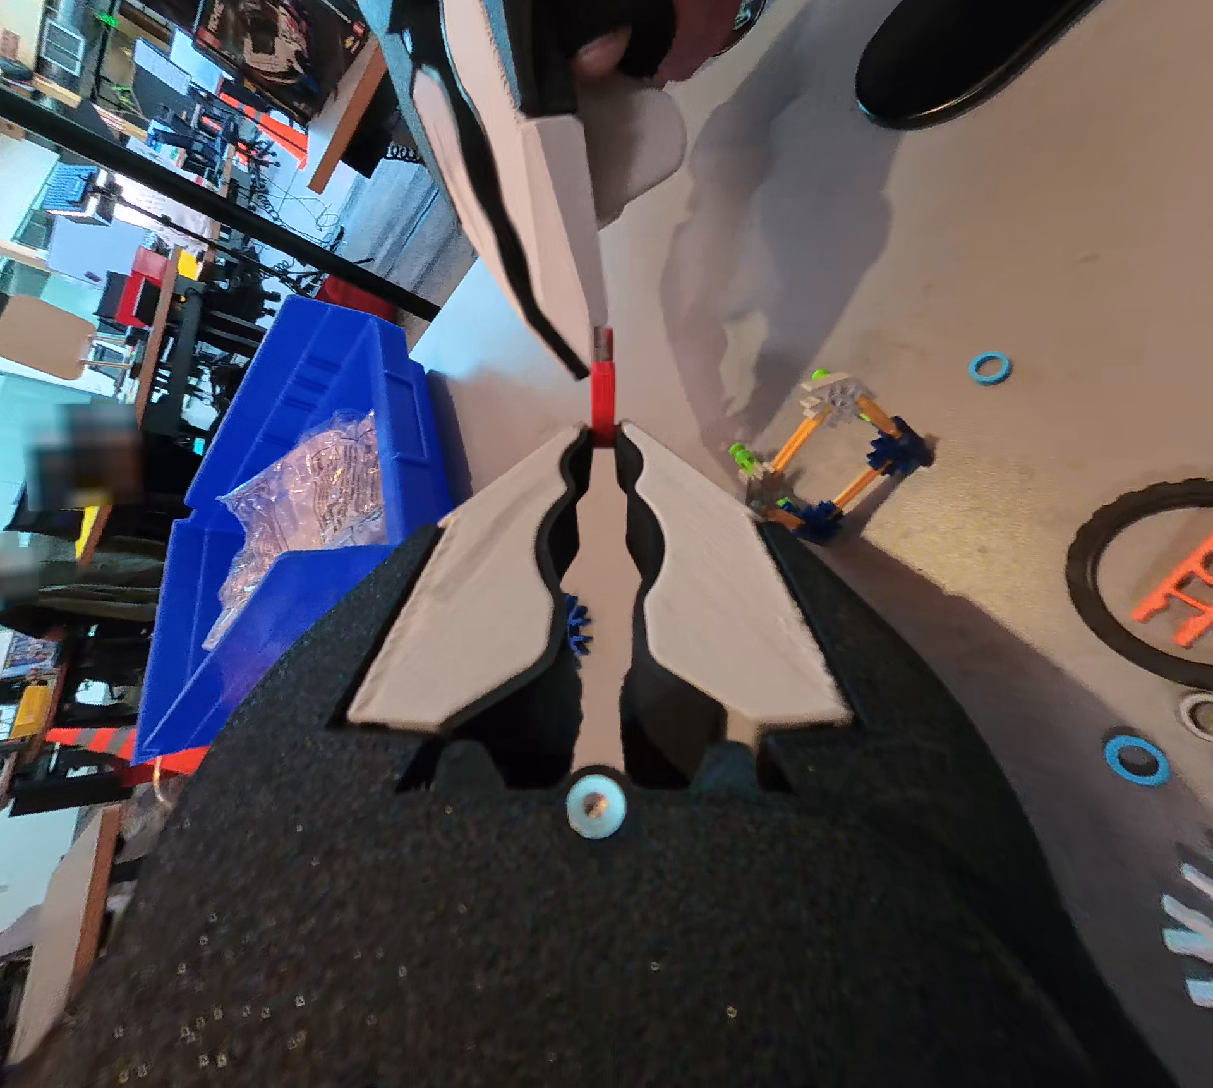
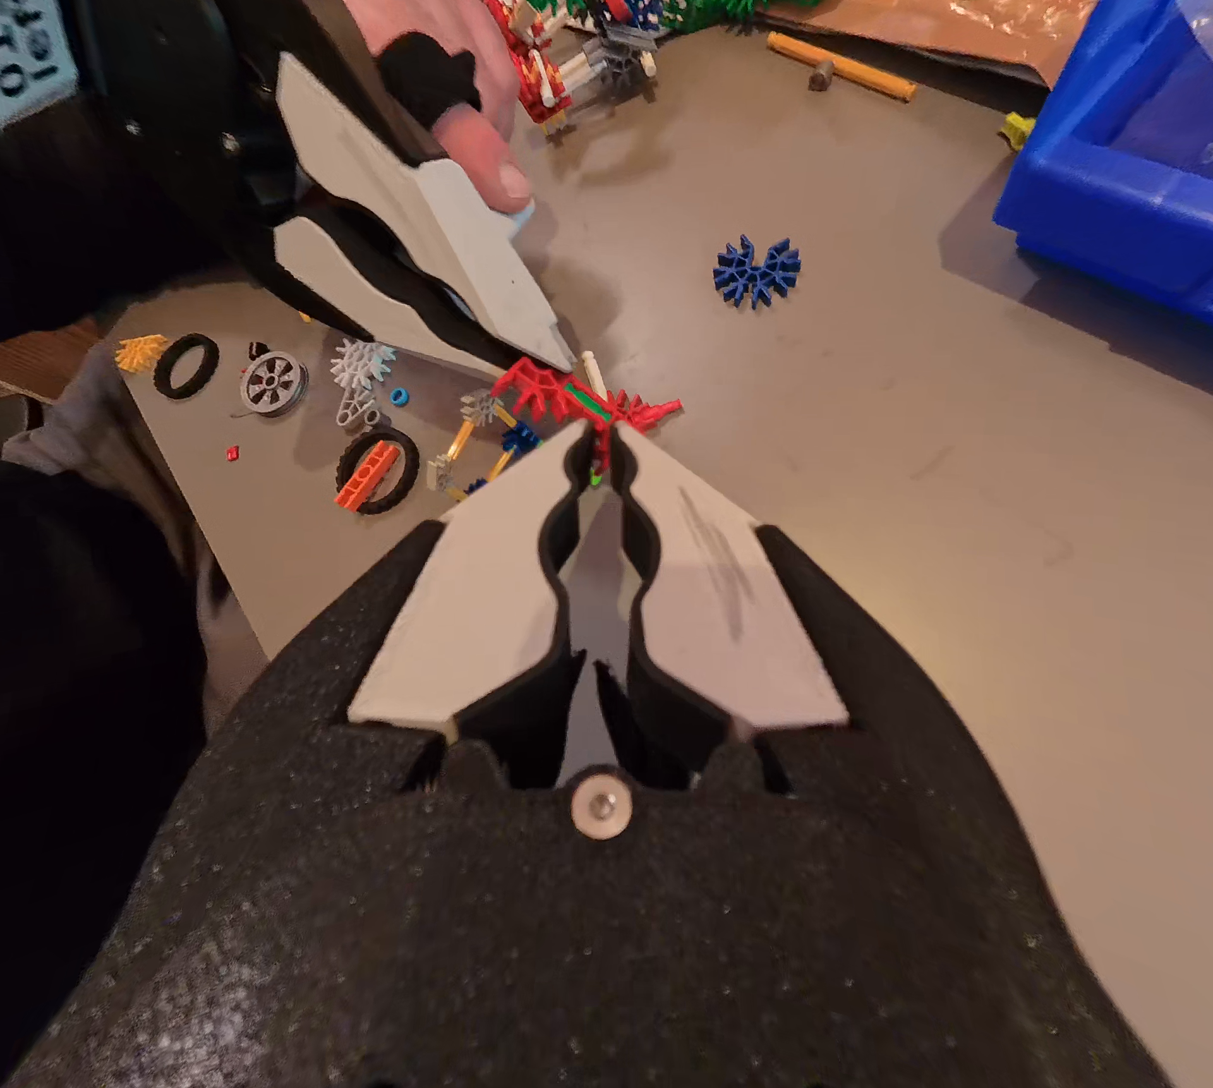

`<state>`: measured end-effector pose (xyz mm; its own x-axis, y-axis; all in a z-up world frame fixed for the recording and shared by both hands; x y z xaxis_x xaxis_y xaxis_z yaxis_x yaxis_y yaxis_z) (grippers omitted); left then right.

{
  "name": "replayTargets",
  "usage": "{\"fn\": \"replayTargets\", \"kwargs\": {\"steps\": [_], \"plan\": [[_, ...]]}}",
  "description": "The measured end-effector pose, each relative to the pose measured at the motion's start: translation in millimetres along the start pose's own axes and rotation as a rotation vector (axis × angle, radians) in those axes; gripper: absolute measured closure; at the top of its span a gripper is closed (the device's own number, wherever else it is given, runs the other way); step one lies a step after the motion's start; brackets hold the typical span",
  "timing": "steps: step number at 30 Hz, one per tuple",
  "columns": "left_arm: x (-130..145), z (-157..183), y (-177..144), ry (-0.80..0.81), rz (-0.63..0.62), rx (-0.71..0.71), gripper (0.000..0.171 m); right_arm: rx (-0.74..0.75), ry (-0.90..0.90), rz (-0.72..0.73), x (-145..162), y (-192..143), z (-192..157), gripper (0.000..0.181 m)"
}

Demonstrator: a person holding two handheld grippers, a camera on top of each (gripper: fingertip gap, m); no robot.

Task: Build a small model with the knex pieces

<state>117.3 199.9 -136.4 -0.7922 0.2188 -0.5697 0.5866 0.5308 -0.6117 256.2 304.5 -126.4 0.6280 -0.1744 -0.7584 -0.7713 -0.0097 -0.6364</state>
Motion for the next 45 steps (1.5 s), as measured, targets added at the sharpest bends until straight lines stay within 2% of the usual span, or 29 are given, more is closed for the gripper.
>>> {"fn": "replayTargets", "kwargs": {"steps": [3, 7, 11, 13, 17, 19, 20, 23, 24, 27, 32, 41, 45], "plan": [[3, -3, -1, -0.074, 0.047, -0.001, 0.168, 0.011, -0.025, 0.043, -1, -5, -2, 0.170], [9, -12, -9, -0.251, 0.217, 0.070, 0.168, 0.081, -0.093, 0.113, 2, -16, -6, 0.153], [13, -17, -14, -0.423, 0.414, 0.189, 0.168, 0.095, -0.161, 0.170, 4, -19, -15, 0.155], [13, -16, -12, -0.448, 0.453, 0.212, 0.169, 0.097, -0.177, 0.174, 4, -17, -19, 0.168], [16, -16, -8, -0.504, 0.449, 0.245, 0.167, 0.082, -0.171, 0.165, 7, -16, -22, 0.174], [22, -15, -8, -0.490, 0.361, 0.250, 0.149, 0.103, -0.136, 0.133, 13, -14, -20, 0.176], [24, -13, -10, -0.476, 0.335, 0.264, 0.146, 0.117, -0.126, 0.111, 17, -13, -19, 0.176], [31, -5, -16, -0.505, 0.304, 0.426, 0.141, 0.146, -0.127, 0.010, 33, -5, -19, 0.176], [34, -2, -15, -0.494, 0.279, 0.436, 0.140, 0.150, -0.130, -0.029, 38, -1, -20, 0.176], [36, 7, -8, -0.455, 0.223, 0.473, 0.141, 0.175, -0.137, -0.094, 48, 7, -22, 0.176], [31, 22, 6, -0.357, 0.135, 0.497, 0.160, 0.185, -0.136, -0.145, 50, 14, -27, 0.176], [23, 34, 0, -0.305, 0.124, 0.407, 0.164, 0.183, -0.091, -0.160, 56, 21, -31, 0.174], [23, 36, -6, -0.309, 0.168, 0.347, 0.164, 0.155, -0.069, -0.146, 56, 20, -31, 0.171]]}}
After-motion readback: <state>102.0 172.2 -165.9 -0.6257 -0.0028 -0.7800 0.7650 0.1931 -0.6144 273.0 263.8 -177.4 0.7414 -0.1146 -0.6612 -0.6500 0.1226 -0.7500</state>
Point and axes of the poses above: each gripper's, where its closed fingertips meet, y out along the fingers, x out of its underside, z = x × y across the jaws, the point moved 10 cm from there along -y, back along the fingers, and after that the axes turned 13 degrees about x, right-handed, at the moved point
